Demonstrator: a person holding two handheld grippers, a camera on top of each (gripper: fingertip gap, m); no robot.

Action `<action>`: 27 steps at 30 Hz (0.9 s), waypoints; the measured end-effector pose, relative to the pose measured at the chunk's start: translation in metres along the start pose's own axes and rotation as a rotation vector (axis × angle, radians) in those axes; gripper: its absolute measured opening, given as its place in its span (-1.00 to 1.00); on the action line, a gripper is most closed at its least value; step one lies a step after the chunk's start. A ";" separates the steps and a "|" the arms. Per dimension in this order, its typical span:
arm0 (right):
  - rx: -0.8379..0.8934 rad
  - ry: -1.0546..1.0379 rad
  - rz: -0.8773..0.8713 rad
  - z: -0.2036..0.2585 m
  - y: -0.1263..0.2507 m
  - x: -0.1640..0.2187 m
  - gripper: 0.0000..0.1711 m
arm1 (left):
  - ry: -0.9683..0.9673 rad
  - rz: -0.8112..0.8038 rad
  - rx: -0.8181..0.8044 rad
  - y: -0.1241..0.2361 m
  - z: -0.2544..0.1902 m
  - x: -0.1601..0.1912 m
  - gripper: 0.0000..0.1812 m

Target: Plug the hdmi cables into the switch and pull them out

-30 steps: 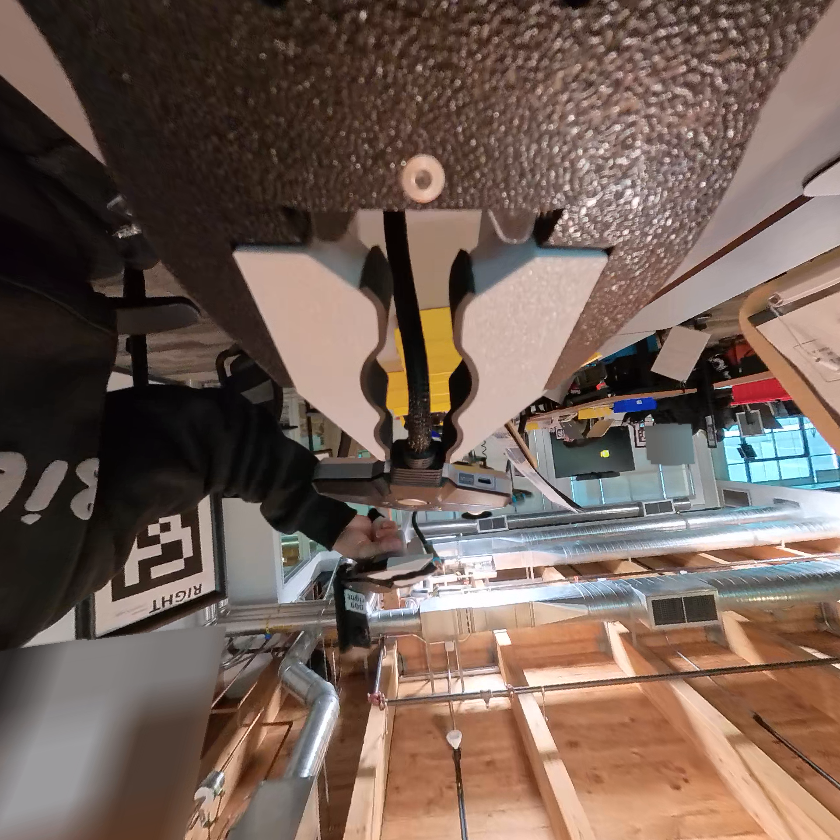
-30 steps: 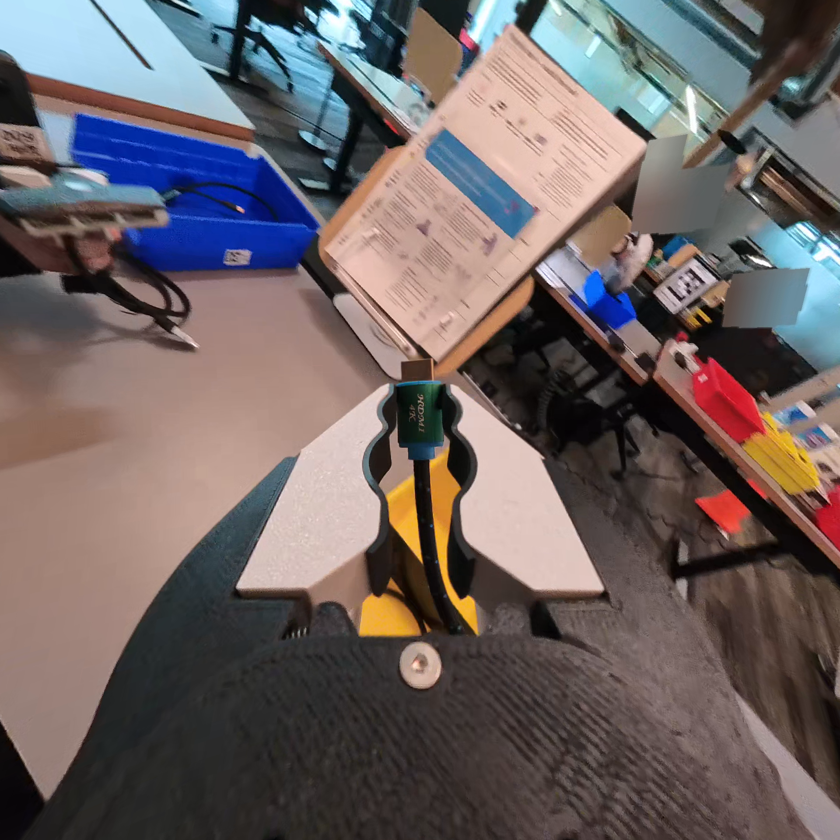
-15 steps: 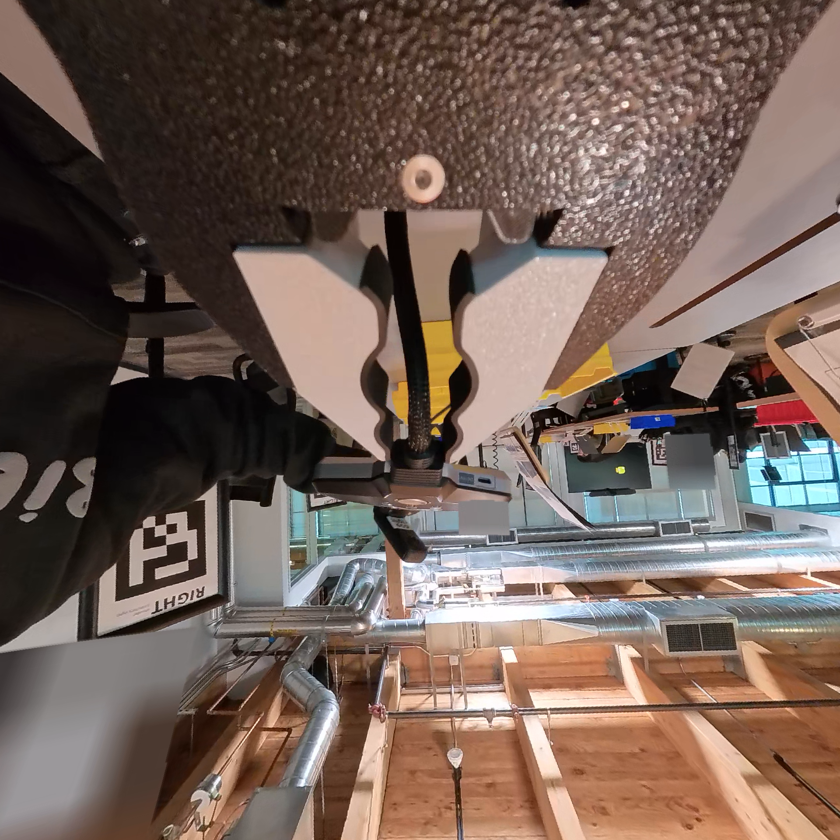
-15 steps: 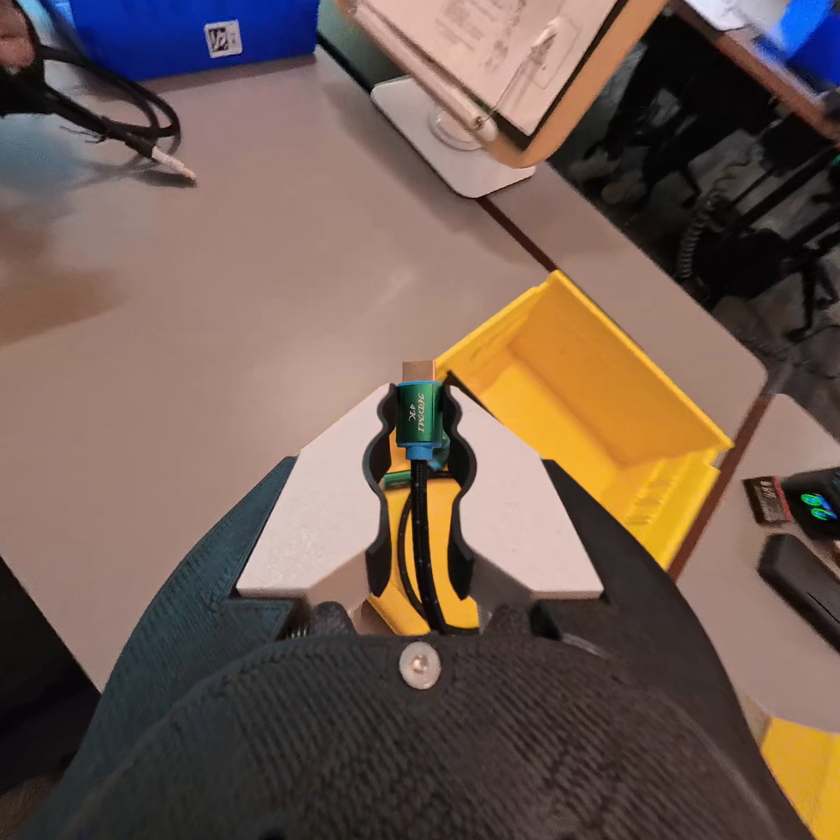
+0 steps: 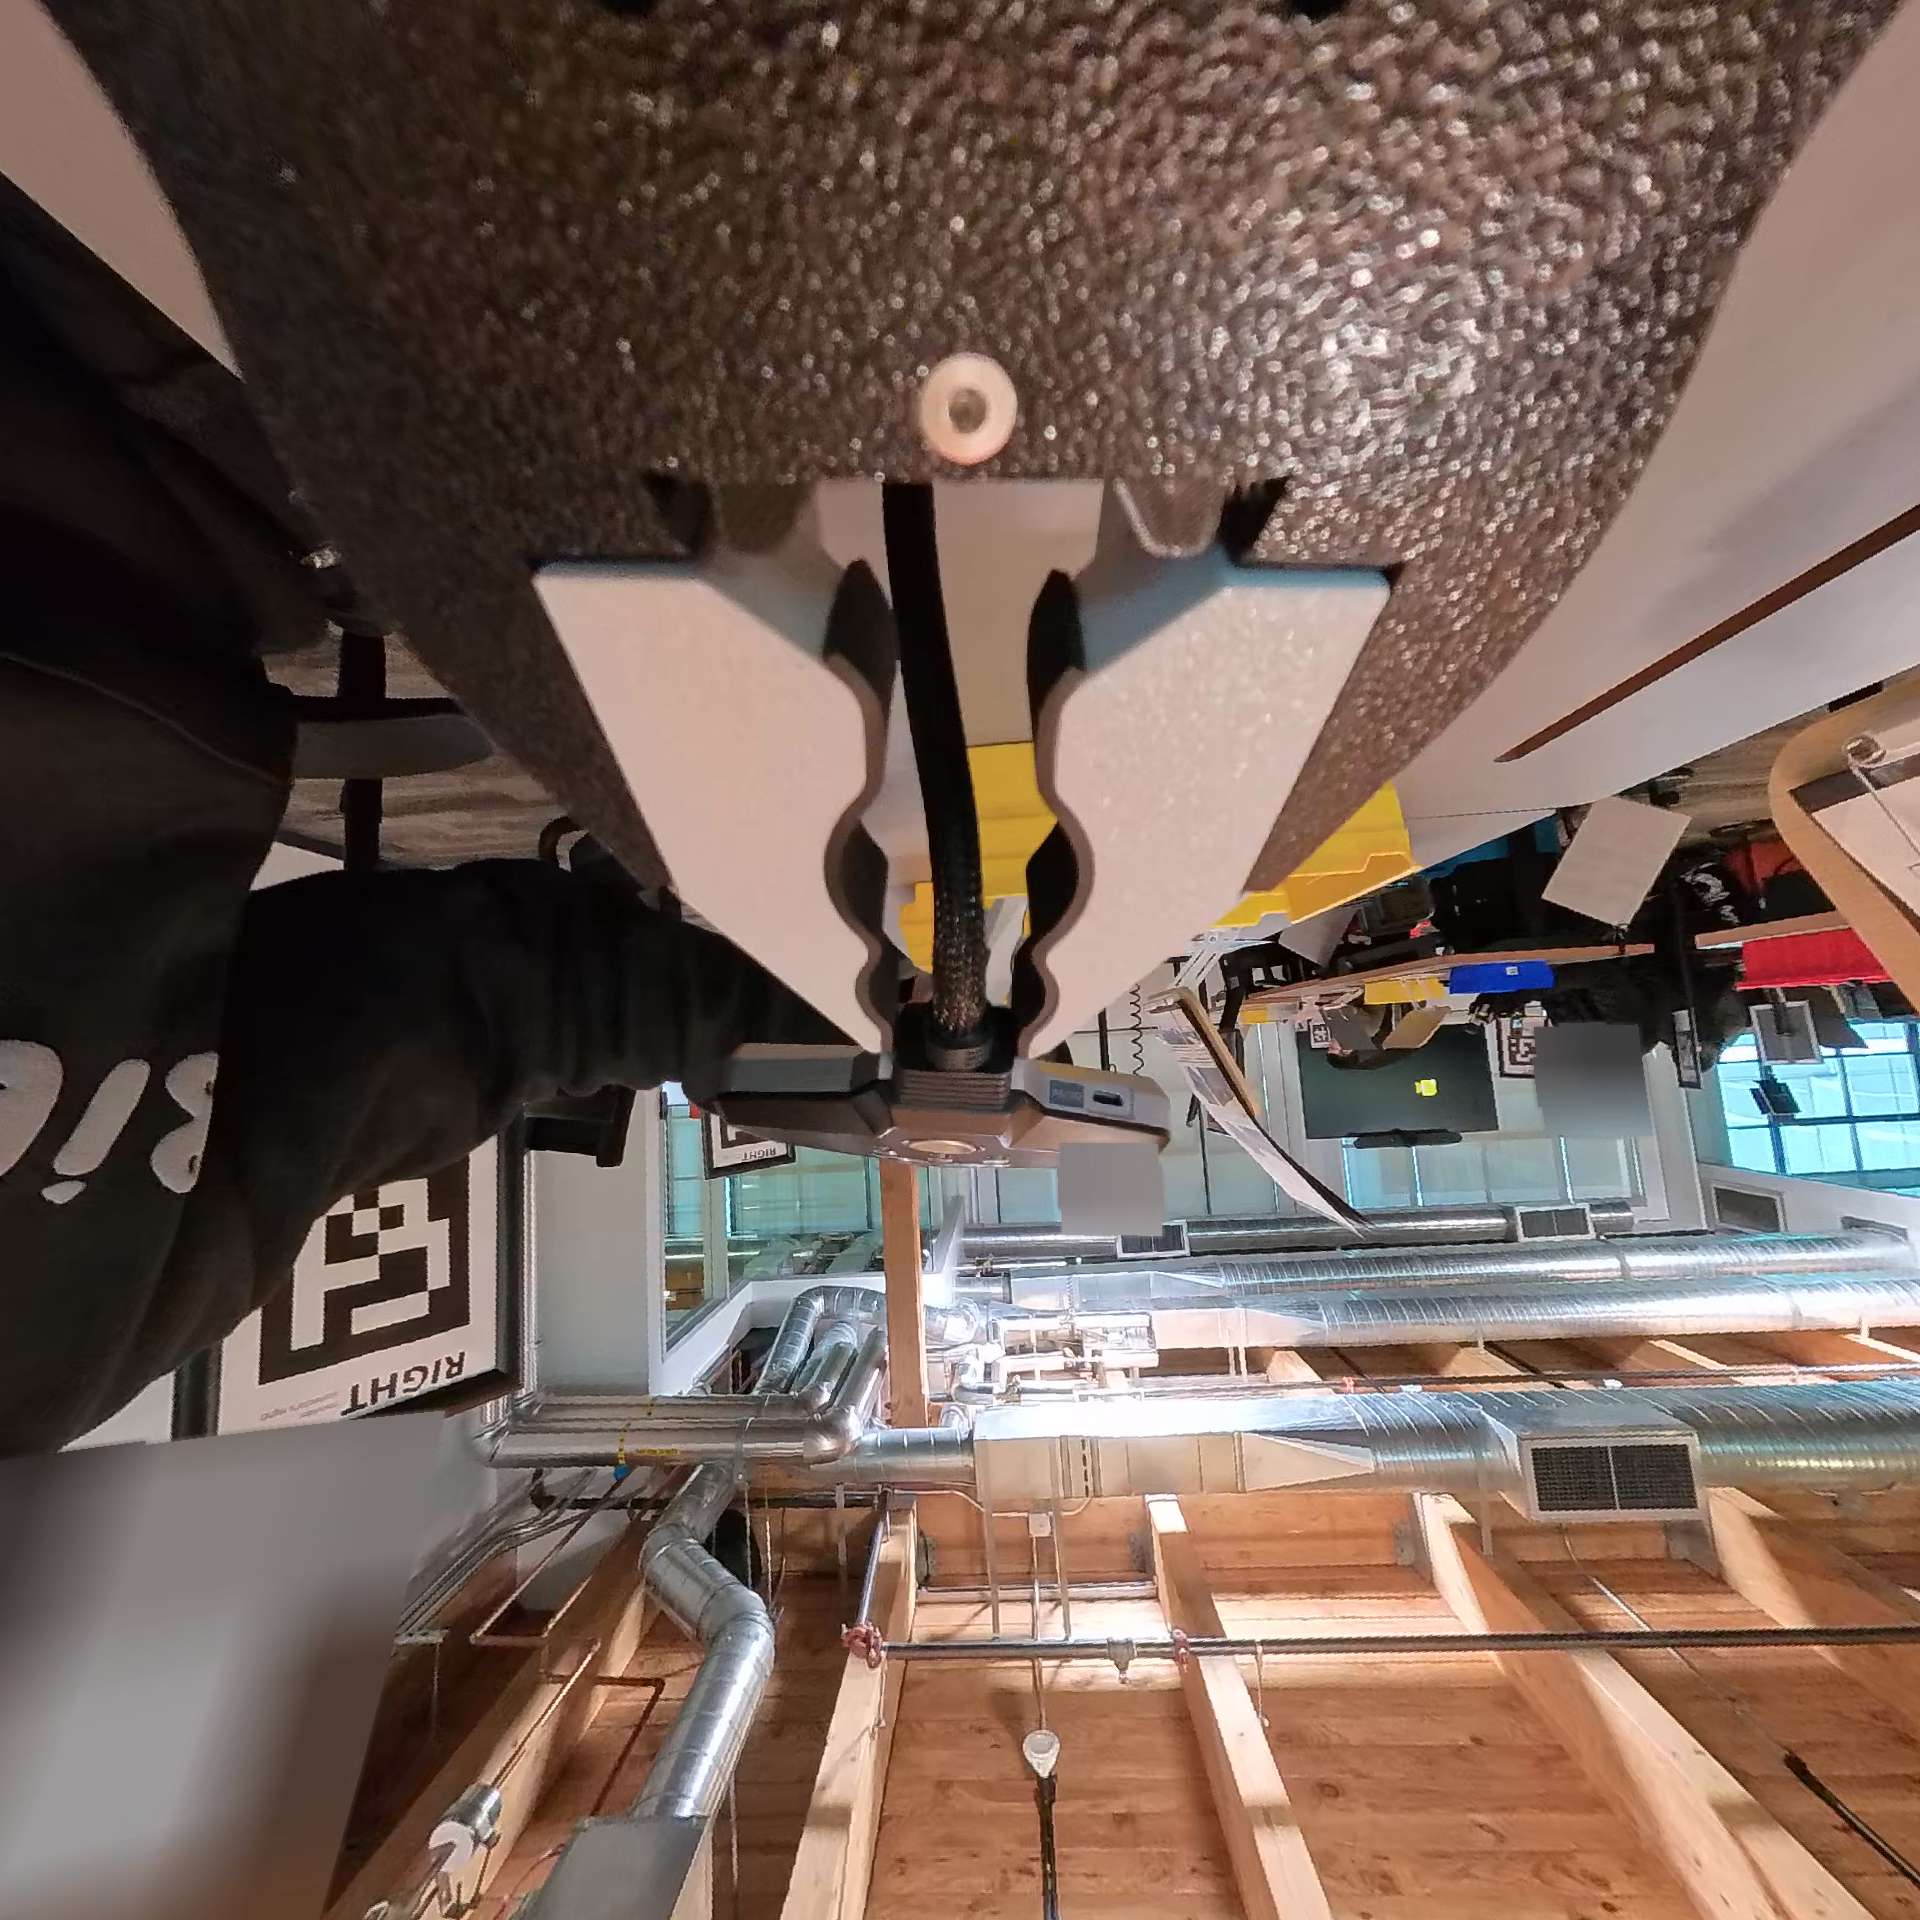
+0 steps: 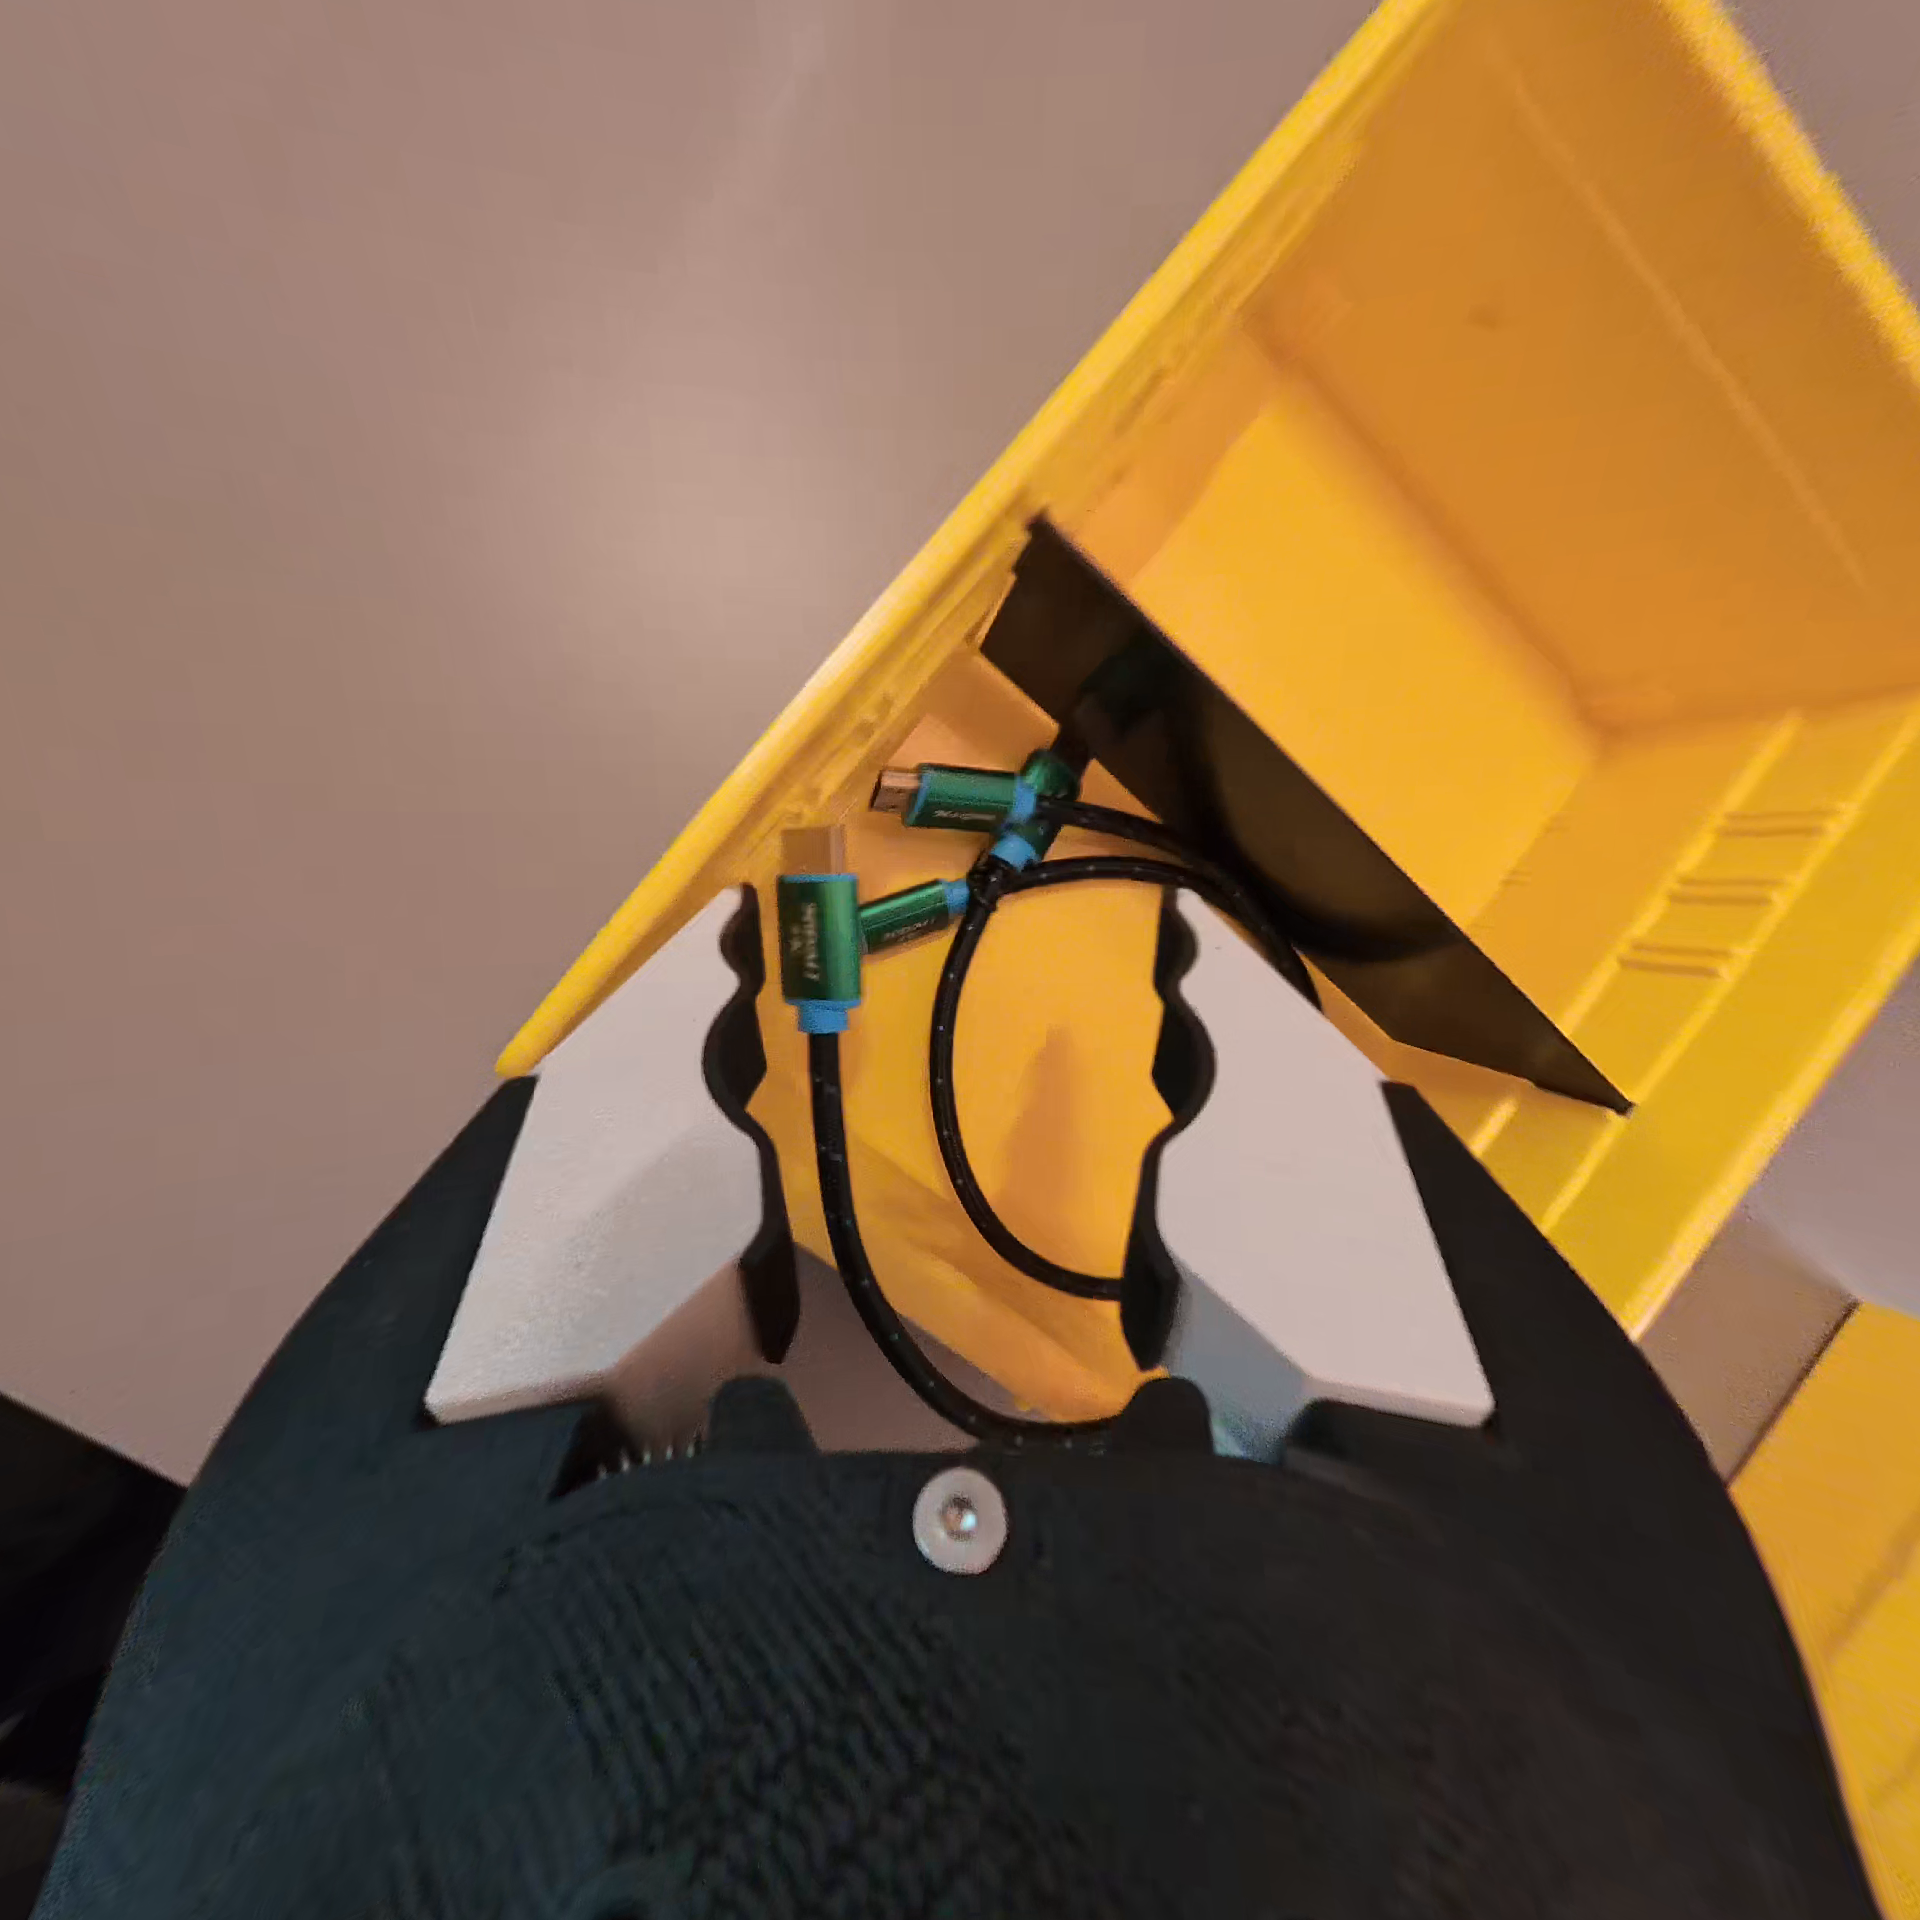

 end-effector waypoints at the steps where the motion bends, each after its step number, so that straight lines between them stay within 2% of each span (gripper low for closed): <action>1: 0.001 -0.034 -0.034 -0.003 0.007 -0.002 -0.05 | 0.000 0.002 0.000 0.000 0.000 0.000 -0.79; 4: 0.017 -0.096 -0.101 -0.008 0.030 -0.004 0.22 | 0.004 0.012 0.007 -0.002 -0.001 0.002 -0.79; 7: 0.013 -0.148 -0.171 0.003 0.051 -0.012 0.35 | 0.004 0.027 0.013 -0.005 -0.002 0.004 -0.79; 8: -0.038 -0.190 -0.254 0.016 0.058 -0.025 0.38 | -0.001 0.033 0.014 -0.006 -0.003 0.005 -0.79; 10: -0.331 -0.300 -0.501 0.066 0.074 -0.067 0.43 | -0.017 0.048 0.020 -0.012 -0.006 0.005 -0.80; 11: -0.516 -0.338 -0.585 0.096 0.082 -0.084 0.33 | -0.031 0.060 0.024 -0.016 -0.008 0.006 -0.79; 13: -0.814 -0.441 -0.628 0.148 0.084 -0.109 0.13 | -0.076 0.101 0.032 -0.025 -0.014 0.009 -0.79; 15: -1.089 -0.562 -0.614 0.189 0.082 -0.127 0.17 | -0.129 0.149 0.052 -0.034 -0.021 0.015 -0.79; 17: -1.279 -0.625 -0.560 0.218 0.076 -0.139 0.05 | -0.149 0.189 0.074 -0.040 -0.025 0.023 -0.79; 21: -1.362 -0.608 -0.481 0.246 0.058 -0.149 -0.06 | -0.213 0.253 0.103 -0.048 -0.033 0.033 -0.80; 22: -1.377 -0.603 -0.467 0.250 0.057 -0.150 -0.16 | -0.227 0.264 0.100 -0.050 -0.033 0.034 -0.80; 24: -1.372 -0.609 -0.484 0.254 0.055 -0.155 -0.50 | -0.245 0.285 0.098 -0.053 -0.034 0.037 -0.80; 26: -1.320 -0.640 -0.510 0.251 0.048 -0.160 -0.72 | -0.257 0.287 0.086 -0.054 -0.034 0.037 -0.80; 27: -1.320 -0.657 -0.518 0.250 0.047 -0.161 -0.76 | -0.262 0.287 0.078 -0.054 -0.033 0.036 -0.80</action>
Point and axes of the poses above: each gripper's, where its closed fingertips meet, y back along the fingers, x out of its underside, z = x × y across the jaws, the point moved 4 cm from there along y, back along the fingers, and after that the axes turned 2 degrees about y, right-handed, at the moved point
